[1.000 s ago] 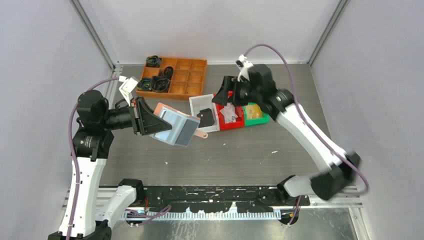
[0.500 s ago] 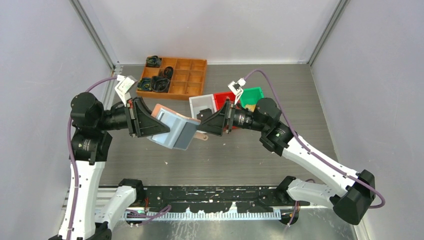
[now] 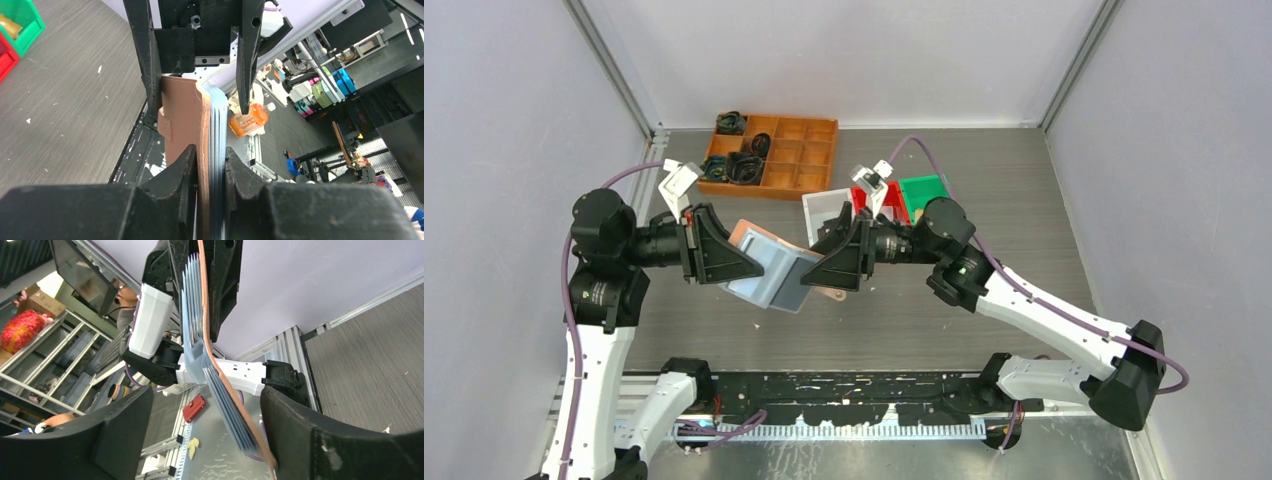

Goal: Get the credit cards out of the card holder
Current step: Remove the credit card from the card holder.

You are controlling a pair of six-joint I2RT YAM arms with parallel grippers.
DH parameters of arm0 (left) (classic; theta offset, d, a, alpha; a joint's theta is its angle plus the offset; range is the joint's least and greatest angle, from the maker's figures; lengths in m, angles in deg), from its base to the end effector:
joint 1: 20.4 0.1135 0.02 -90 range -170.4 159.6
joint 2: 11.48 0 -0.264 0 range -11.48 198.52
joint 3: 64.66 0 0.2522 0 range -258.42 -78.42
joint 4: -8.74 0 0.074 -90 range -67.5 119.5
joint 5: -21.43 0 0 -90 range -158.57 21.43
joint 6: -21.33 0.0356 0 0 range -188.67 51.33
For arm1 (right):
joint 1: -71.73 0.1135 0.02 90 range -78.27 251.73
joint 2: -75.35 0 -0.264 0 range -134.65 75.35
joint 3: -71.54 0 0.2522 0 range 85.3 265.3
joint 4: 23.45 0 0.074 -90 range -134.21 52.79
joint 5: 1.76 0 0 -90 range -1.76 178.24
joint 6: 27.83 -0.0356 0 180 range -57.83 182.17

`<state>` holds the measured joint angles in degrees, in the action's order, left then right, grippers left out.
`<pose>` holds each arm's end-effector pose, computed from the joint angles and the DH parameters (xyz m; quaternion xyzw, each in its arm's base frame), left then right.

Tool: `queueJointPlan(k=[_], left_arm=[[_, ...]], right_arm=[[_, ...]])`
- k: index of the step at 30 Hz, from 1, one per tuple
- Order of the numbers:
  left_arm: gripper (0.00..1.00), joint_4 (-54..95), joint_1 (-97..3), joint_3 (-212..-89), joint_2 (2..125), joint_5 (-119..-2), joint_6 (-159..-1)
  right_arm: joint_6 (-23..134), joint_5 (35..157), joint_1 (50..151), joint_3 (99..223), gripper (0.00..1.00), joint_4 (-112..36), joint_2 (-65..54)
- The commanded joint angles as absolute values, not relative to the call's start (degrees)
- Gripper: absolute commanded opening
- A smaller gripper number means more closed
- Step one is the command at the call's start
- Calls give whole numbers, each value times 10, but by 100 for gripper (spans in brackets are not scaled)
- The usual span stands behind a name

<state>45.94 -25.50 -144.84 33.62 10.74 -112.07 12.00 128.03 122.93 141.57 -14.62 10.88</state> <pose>0.1170 -0.0456 0.4425 0.2365 0.6690 -0.6384 0.2984 0.1423 0.2133 0.4013 -0.2740 0.5740 0.7070 0.3093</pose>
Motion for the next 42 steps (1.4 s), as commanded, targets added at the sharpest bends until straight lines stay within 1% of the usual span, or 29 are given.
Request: queueJointPlan(k=[1,4,7,10,12,14,16,20,23,25,28,32,34,36,37,39,40,41,42], left_arm=[[0,550,-251,-1480,338,96,-1010],[0,642,-251,-1511,346,54,-908],[0,685,-251,-1521,344,-5,-843],[0,693,-251,-1516,334,-57,-808],[4,693,-251,-1506,327,-73,-783],[6,692,-251,-1492,318,-90,-769],[14,701,-251,-1483,313,-94,-745],[28,743,-251,-1487,312,-78,-708],[45,779,-251,-1498,317,-48,-690],[50,796,-251,-1502,321,-29,-689],[51,802,-251,-1503,321,-22,-673],[43,791,-251,-1505,324,-33,-682],[40,784,-251,-1504,325,-33,-684],[39,761,-251,-1495,321,-57,-706],[43,751,-251,-1490,315,-73,-711],[60,741,-251,-1479,306,-77,-708],[74,741,-251,-1475,302,-73,-706],[84,741,-251,-1471,298,-67,-704],[90,740,-251,-1467,295,-62,-704]], right_arm=[[121,1279,1248,1456,79,-150,93],[128,1259,1258,1455,63,-178,88],[131,1234,1265,1458,48,-216,83],[133,1195,1274,1474,39,-264,63],[117,1159,1280,1482,32,-265,47],[86,1124,1284,1491,28,-266,27],[64,1091,1283,1501,22,-278,9],[46,1063,1285,1497,13,-263,-2],[54,1041,1286,1479,7,-256,13],[63,1032,1286,1471,4,-256,25],[67,1038,1286,1467,2,-260,30],[67,1050,1287,1460,1,-254,33],[66,1056,1287,1459,1,-253,36],[66,1060,1288,1464,1,-255,36],[66,1059,1290,1469,1,-258,36],[65,1051,1295,1486,1,-281,29],[66,1041,1299,1500,1,-303,23],[67,1029,1303,1517,1,-332,16],[68,1017,1307,1533,1,-356,10]])
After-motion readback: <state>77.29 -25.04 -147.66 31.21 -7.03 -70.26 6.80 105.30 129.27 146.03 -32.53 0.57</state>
